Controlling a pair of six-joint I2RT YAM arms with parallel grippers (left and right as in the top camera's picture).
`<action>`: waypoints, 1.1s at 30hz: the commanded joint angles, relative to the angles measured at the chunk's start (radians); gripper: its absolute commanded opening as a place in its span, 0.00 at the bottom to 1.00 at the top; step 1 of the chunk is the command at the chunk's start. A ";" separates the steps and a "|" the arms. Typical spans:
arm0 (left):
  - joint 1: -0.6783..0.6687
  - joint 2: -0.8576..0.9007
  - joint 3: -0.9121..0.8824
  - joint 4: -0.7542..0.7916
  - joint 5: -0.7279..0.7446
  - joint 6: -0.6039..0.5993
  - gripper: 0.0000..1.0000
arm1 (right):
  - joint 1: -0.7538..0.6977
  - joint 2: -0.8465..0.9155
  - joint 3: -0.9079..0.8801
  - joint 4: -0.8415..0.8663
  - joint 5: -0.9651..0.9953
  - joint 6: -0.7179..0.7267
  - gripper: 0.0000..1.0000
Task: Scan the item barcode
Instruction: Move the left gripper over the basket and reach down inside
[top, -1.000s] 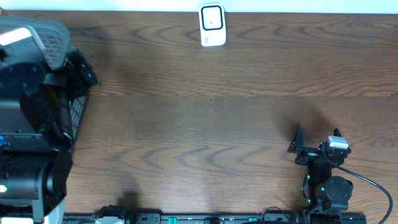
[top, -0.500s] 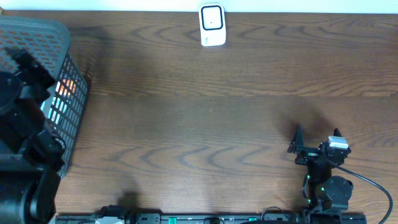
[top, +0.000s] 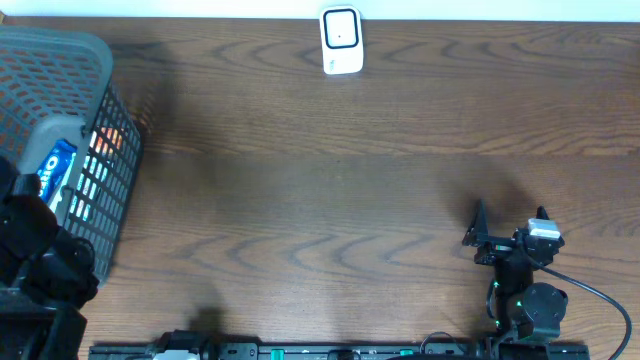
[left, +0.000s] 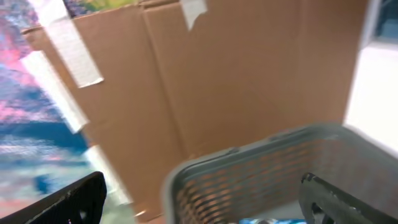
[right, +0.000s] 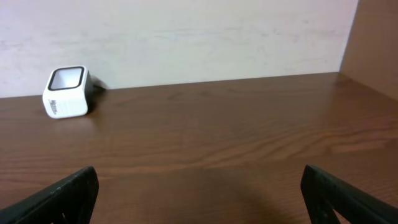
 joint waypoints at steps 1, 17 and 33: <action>0.075 0.006 0.013 -0.064 0.014 0.008 0.98 | -0.007 -0.006 -0.002 -0.003 0.009 -0.012 0.99; 0.830 0.335 0.013 -0.238 1.017 -0.116 0.98 | -0.007 -0.006 -0.002 -0.003 0.010 -0.012 0.99; 0.904 0.588 -0.089 -0.202 1.019 0.008 0.98 | -0.007 -0.006 -0.002 -0.003 0.010 -0.012 0.99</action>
